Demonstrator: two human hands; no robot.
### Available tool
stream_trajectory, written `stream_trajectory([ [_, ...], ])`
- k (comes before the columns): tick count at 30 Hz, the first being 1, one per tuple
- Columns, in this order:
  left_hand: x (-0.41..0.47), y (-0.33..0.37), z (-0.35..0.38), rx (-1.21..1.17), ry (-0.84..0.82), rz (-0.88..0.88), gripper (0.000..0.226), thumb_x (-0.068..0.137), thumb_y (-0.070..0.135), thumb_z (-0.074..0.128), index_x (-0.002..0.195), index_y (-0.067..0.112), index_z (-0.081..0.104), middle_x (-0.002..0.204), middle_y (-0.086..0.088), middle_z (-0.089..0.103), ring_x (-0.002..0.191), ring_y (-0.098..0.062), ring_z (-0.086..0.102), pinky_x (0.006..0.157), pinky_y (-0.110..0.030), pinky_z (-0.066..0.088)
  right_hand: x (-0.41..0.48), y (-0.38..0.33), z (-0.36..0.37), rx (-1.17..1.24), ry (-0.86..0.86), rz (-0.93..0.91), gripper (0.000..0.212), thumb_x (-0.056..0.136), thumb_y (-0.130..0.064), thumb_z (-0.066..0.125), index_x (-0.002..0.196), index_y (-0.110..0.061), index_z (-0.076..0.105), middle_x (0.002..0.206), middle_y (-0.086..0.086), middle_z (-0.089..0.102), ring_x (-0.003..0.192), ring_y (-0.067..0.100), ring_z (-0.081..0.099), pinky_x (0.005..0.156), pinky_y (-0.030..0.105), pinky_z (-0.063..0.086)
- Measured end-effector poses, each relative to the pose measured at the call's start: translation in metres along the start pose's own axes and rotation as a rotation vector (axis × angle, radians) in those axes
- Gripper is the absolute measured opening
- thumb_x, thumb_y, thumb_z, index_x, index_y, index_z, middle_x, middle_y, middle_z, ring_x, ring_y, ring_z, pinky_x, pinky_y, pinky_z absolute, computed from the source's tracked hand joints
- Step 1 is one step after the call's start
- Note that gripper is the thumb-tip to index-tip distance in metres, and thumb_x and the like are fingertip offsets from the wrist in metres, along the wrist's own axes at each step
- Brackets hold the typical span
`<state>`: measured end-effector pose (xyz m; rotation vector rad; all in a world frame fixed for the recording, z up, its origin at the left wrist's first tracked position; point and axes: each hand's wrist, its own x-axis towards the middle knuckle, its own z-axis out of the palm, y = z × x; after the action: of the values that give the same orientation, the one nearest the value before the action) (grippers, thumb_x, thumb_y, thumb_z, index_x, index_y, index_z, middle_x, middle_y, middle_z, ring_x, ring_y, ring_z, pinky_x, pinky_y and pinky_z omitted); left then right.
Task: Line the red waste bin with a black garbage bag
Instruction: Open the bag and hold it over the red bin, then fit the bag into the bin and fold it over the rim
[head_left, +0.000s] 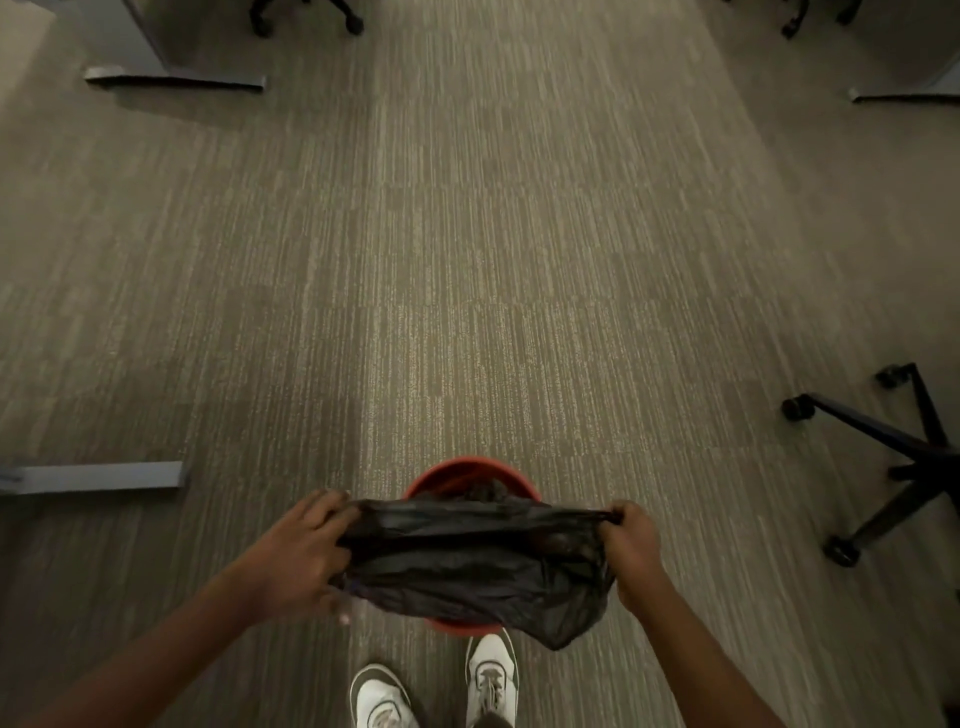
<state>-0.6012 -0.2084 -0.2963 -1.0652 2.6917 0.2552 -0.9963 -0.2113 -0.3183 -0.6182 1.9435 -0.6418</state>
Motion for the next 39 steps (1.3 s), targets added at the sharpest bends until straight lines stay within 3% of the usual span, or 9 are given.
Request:
stream_trajectory([
  [3,0.002,0.011,0.007,-0.371,0.033,-0.182,0.069,0.083,0.074,0.022,0.081,0.025,0.071,0.119,-0.014,0.060,0.115,-0.035,0.046,0.095,-0.044,0.040,0.002,0.009,0.009,-0.121,0.010,-0.067,0.012,0.079,-0.001,0.055,0.085,-0.007,0.062,0.082,0.010,0.066,0.077,0.025,0.061,0.072,0.038,0.049],
  [5,0.013,0.025,0.015,-0.710,0.110,-0.500,0.072,0.087,0.068,0.026,0.096,0.012,0.070,0.113,-0.014,0.062,0.110,-0.029,0.050,0.094,-0.042,0.042,0.004,0.021,0.017,-0.180,0.001,-0.085,0.010,0.080,-0.002,0.056,0.085,-0.006,0.065,0.081,0.010,0.067,0.078,0.026,0.062,0.071,0.035,0.048],
  [10,0.058,0.040,0.052,-0.908,-0.071,-0.902,0.021,0.084,0.016,0.063,0.067,0.004,0.065,0.074,-0.011,0.064,0.071,-0.022,0.060,0.063,-0.027,0.041,0.018,0.047,0.044,-0.306,0.033,-0.054,0.010,0.081,-0.007,0.059,0.080,-0.004,0.069,0.077,0.011,0.068,0.076,0.027,0.061,0.065,0.030,0.042],
  [13,0.076,0.040,0.070,-0.952,-0.262,-0.903,0.022,0.069,0.012,0.070,0.061,0.015,0.050,0.063,-0.002,0.055,0.059,-0.014,0.054,0.048,-0.020,0.036,0.030,0.052,0.061,-0.303,0.042,-0.080,0.011,0.080,-0.005,0.057,0.075,-0.003,0.067,0.072,0.009,0.066,0.070,0.025,0.060,0.061,0.032,0.043],
  [17,0.098,0.036,0.113,-1.035,-0.359,-0.705,0.054,0.058,0.011,0.073,0.102,0.016,0.041,0.105,-0.010,0.050,0.094,-0.021,0.056,0.061,-0.022,0.045,0.063,0.065,0.088,-0.373,0.050,-0.128,0.032,0.076,0.006,0.048,0.057,-0.020,0.050,0.062,0.001,0.055,0.067,0.023,0.053,0.057,0.027,0.031],
  [21,0.128,0.030,0.148,-1.188,-0.303,-0.811,0.075,0.065,0.051,0.079,0.117,0.019,0.035,0.103,0.002,0.056,0.100,-0.022,0.060,0.067,-0.025,0.045,0.102,0.081,0.106,-0.522,-0.004,-0.141,0.018,0.080,-0.001,0.046,0.082,-0.004,0.064,0.085,0.019,0.068,0.082,0.035,0.063,0.066,0.030,0.038],
  [23,0.147,0.022,0.163,-1.082,-0.282,-0.876,0.079,0.062,0.068,0.072,0.116,0.019,0.040,0.099,0.003,0.056,0.098,-0.023,0.059,0.074,-0.029,0.041,0.122,0.085,0.110,-0.585,-0.048,-0.174,0.022,0.082,-0.015,0.049,0.093,-0.002,0.064,0.091,0.019,0.069,0.086,0.037,0.063,0.070,0.034,0.044],
  [27,0.187,-0.003,0.181,-0.785,-0.154,-0.919,0.041,0.075,0.061,0.064,0.072,0.025,0.044,0.082,-0.006,0.062,0.076,-0.024,0.057,0.064,-0.032,0.042,0.163,0.084,0.114,-0.754,-0.202,-0.309,0.029,0.083,-0.041,0.054,0.087,-0.012,0.055,0.085,0.011,0.065,0.079,0.032,0.061,0.064,0.033,0.042],
  [39,0.263,-0.063,0.228,-0.561,0.017,-0.981,0.036,0.090,0.046,0.053,0.082,0.013,0.042,0.071,-0.004,0.049,0.068,-0.027,0.050,0.061,-0.036,0.040,0.281,0.090,0.140,-0.701,-0.164,-0.270,0.051,0.079,-0.039,0.070,0.046,-0.014,0.040,0.045,0.002,0.041,0.046,0.021,0.043,0.042,0.028,0.022],
])
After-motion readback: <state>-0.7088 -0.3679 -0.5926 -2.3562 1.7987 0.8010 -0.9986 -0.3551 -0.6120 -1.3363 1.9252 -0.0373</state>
